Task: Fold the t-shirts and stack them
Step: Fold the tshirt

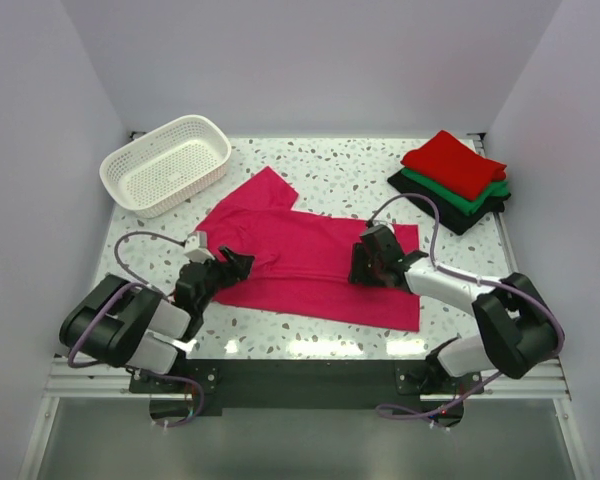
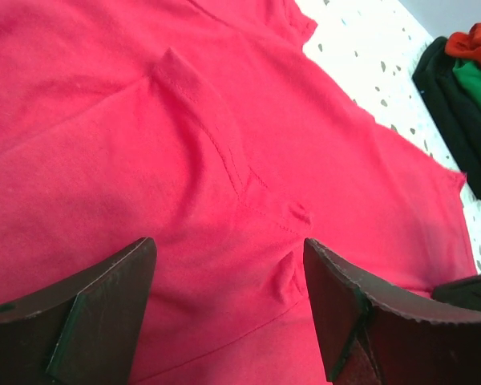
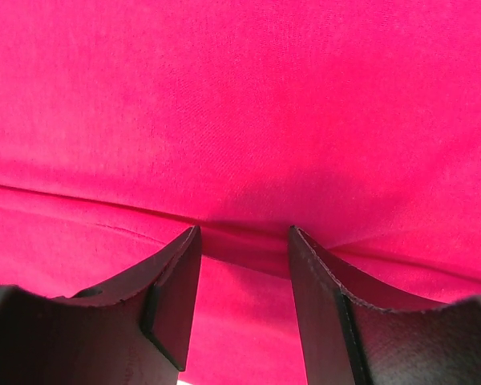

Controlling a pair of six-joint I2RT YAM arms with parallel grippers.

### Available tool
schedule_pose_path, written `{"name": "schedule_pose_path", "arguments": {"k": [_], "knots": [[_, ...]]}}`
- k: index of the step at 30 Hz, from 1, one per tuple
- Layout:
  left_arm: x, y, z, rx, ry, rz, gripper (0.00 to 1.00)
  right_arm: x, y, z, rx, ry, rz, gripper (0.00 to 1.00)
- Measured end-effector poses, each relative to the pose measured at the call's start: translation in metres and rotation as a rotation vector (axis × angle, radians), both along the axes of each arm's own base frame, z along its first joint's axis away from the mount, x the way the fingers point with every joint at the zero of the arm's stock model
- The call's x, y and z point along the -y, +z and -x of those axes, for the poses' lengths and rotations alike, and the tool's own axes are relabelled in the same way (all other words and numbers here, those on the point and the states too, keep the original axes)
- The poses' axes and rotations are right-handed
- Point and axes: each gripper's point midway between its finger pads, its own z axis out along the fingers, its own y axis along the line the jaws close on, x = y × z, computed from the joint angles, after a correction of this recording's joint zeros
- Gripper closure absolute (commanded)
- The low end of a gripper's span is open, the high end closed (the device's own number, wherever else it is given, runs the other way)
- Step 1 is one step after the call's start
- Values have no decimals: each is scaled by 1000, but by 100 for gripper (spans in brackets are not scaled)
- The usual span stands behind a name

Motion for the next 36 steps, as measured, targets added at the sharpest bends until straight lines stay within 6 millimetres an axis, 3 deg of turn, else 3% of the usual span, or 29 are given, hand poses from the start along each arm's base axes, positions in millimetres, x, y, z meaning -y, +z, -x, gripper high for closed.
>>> {"name": "schedule_pose_path", "arguments": {"k": [5, 11, 16, 20, 27, 31, 36], "knots": [[-2, 26, 0, 63, 12, 20, 20, 8, 2, 22, -30, -1, 31, 48], [-8, 57, 2, 141, 33, 27, 19, 17, 11, 27, -47, -13, 71, 48], [-10, 47, -2, 101, 37, -24, 17, 5, 36, 4, 5, -10, 59, 47], [2, 32, -20, 38, 9, -49, 17, -7, 45, -15, 28, 3, 58, 47], [18, 0, -34, -34, -44, -57, 17, -11, 17, -21, -33, 27, 109, 47], [20, -1, -36, -21, -53, -49, 17, -12, -1, -18, -78, 38, 127, 47], [17, -2, -26, -8, -57, -42, 17, -14, -2, -21, -61, 40, 114, 47]]}}
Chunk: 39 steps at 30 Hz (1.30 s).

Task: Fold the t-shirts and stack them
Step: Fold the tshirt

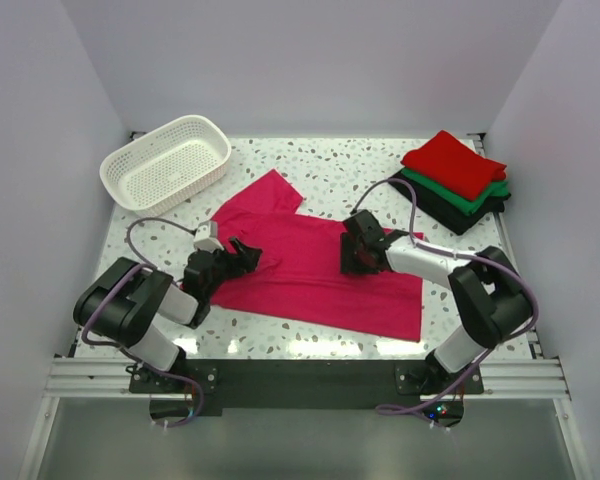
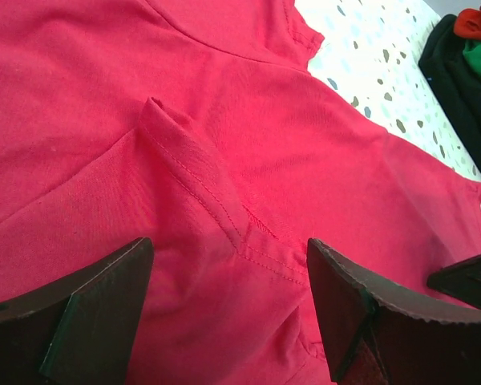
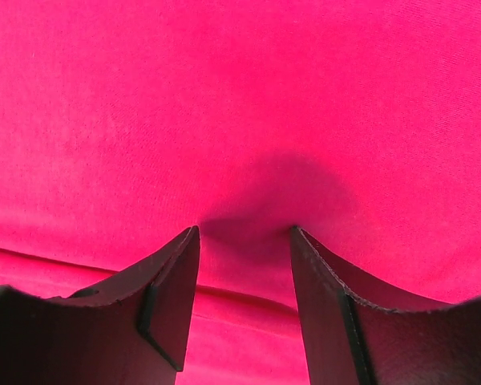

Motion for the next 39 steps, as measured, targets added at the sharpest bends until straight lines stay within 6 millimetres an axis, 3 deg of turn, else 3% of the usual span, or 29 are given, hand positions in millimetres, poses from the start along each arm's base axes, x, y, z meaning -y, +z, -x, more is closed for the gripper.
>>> {"name": "schedule_pose_path", "arguments": {"k": [4, 10, 20, 29, 32, 35, 39], "knots": [[-6, 0, 14, 12, 4, 8, 17, 1, 1, 3, 24, -5, -23, 48], [-9, 2, 30, 20, 1, 18, 17, 12, 1, 23, 37, -24, -53, 48], [11, 40, 35, 121, -28, 85, 17, 27, 1, 52, 51, -43, -83, 48], [7, 50, 35, 140, 0, 82, 17, 38, 2, 61, 35, -55, -46, 45], [4, 37, 39, 103, -7, 39, 15, 47, 14, 54, 50, -80, 12, 42], [5, 28, 37, 76, -17, -3, 11, 57, 38, 29, 109, -127, 34, 41], [20, 38, 7, 71, -41, -60, 10, 83, 68, -12, 186, -237, 35, 41]]}}
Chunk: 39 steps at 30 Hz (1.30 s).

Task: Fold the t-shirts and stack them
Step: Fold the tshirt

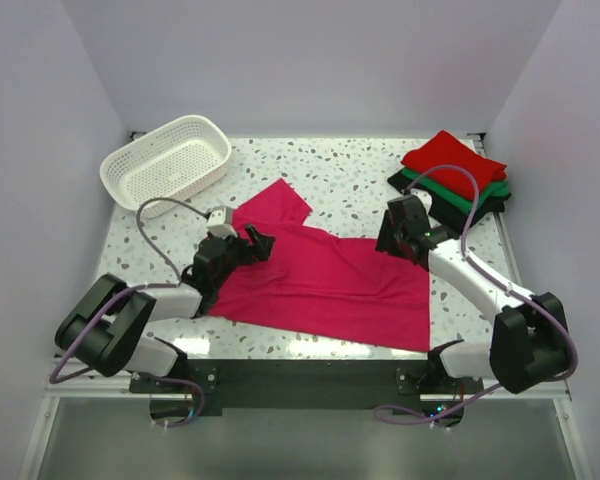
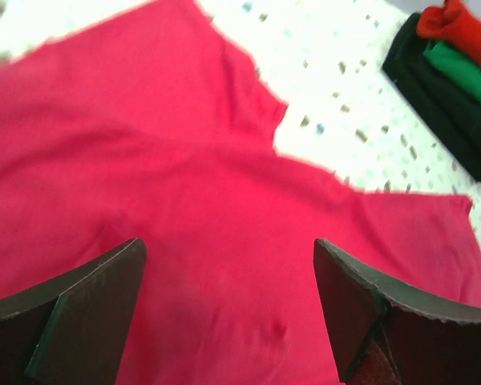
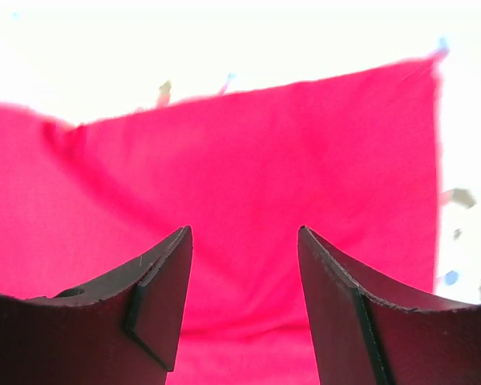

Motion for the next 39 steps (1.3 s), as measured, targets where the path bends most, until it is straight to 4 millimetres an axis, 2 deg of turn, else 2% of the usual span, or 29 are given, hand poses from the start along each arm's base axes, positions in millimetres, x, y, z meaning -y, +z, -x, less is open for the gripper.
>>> {"name": "schedule_pose_path", "arguments": {"k": [3, 7, 12, 16, 25, 31, 39], "knots": [[20, 23, -35, 41, -28, -12, 11, 23, 7, -25, 10, -72, 23, 44], [39, 38, -83, 66, -69, -36, 14, 50, -3, -46, -33, -137, 44, 47], [51, 26, -139, 41, -112, -104, 19, 72, -25, -53, -108, -180, 61, 48], [55, 14, -165, 22, -156, -133, 21, 84, -36, -53, -148, -199, 77, 49], [52, 8, -196, 16, -201, -132, 22, 113, -48, -52, -188, -268, 87, 52], [48, -1, -200, -1, -210, -124, 23, 122, -54, -54, -202, -292, 86, 56], [51, 1, -203, 9, -225, -119, 25, 121, -69, -58, -237, -287, 75, 64]]}}
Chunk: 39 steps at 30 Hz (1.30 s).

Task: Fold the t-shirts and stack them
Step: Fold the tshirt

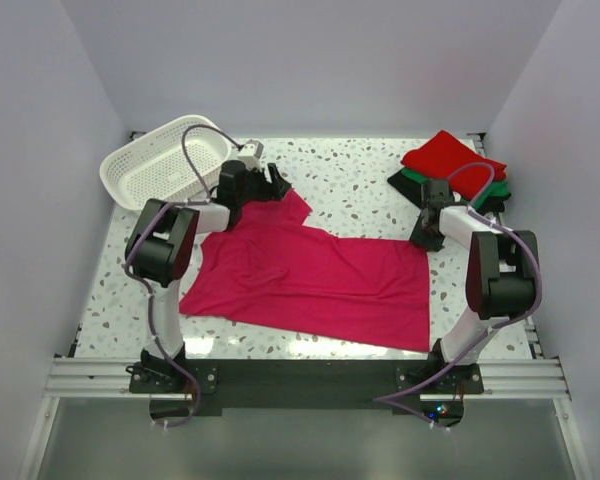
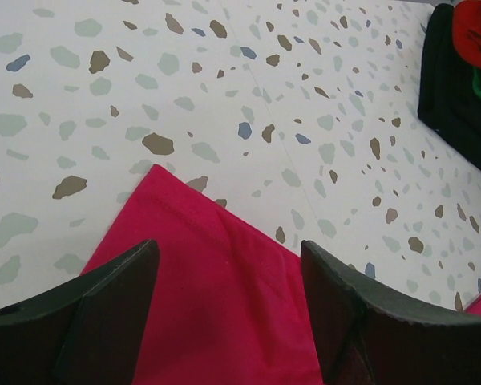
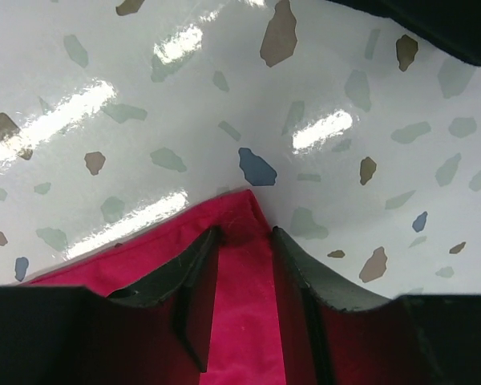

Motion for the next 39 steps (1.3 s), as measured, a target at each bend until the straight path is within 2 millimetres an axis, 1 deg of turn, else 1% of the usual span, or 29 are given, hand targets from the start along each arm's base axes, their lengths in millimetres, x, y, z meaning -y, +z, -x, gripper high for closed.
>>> {"name": "schedule_pose_path", "arguments": {"k": [5, 10, 16, 19, 23, 27, 35, 38, 39], "knots": [[3, -8, -5, -1, -10, -6, 26, -1, 1, -4, 9, 2, -6, 70], [5, -15, -15, 5, -20, -23, 27, -1, 0, -4, 7, 5, -9, 72], [7, -15, -36, 37, -10, -51, 27, -4, 0, -5, 8, 13, -28, 73], [8, -10, -47, 58, 5, -69, 27, -5, 0, -5, 10, 15, -33, 73], [9, -12, -60, 66, 34, -115, 28, -8, 0, -6, 13, 23, -51, 74], [10, -20, -63, 39, 54, -167, 31, -10, 0, -7, 18, 27, -59, 74], [7, -37, -56, -40, 85, -262, 35, -13, 0, -9, 26, 35, -76, 75], [7, -39, -59, -51, 98, -287, 37, -13, 0, -10, 28, 36, -77, 75], [7, -39, -61, -51, 99, -296, 39, -13, 0, -10, 29, 36, -77, 75]]}}
